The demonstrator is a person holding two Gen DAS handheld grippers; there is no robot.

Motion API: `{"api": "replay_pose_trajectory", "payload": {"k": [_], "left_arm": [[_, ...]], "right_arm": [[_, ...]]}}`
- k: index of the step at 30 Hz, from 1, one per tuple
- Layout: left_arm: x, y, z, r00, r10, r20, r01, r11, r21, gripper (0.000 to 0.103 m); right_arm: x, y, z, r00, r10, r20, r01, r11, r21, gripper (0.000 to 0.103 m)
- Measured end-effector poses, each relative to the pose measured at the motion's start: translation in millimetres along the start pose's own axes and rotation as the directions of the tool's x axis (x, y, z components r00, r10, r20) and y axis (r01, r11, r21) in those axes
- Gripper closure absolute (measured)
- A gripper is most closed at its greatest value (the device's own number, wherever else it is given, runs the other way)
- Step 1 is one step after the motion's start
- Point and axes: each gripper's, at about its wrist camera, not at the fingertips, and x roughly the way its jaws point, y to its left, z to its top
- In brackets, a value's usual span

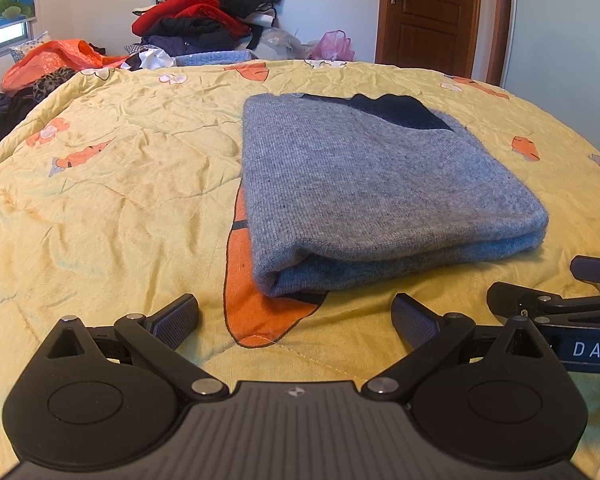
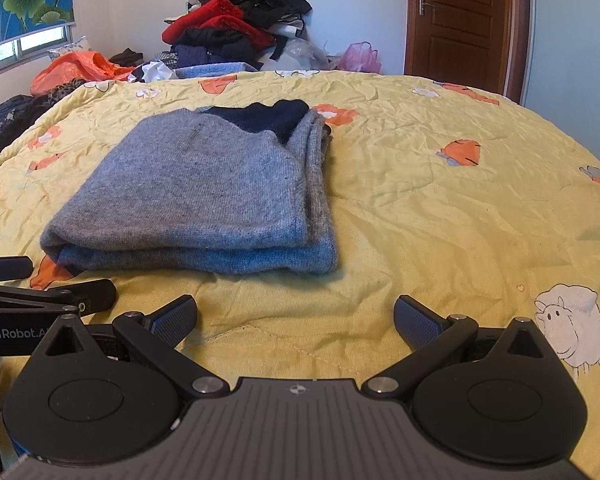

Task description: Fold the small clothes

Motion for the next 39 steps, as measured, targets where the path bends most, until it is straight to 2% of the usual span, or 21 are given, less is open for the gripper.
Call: {"api": "replay_pose_trajectory", "payload": {"k": [5, 39], "left_arm": [[-1.1, 0.9, 0.1, 1.0, 0.002, 0.0, -0.002, 1.0, -0.004, 0.0], [-1.6, 2.0, -0.2, 1.0, 0.002, 0.002, -0.002, 1.0, -0.008, 0.0]], "right_arm": [[2.8, 0.9, 1.2, 1.0, -0.027, -0.008, 0.027, 1.0, -0.002, 0.0], [-0.1, 4.4, -1.4, 1.0, -0.018, -0.006, 0.018, 1.0, -0.016, 0.0]]}}
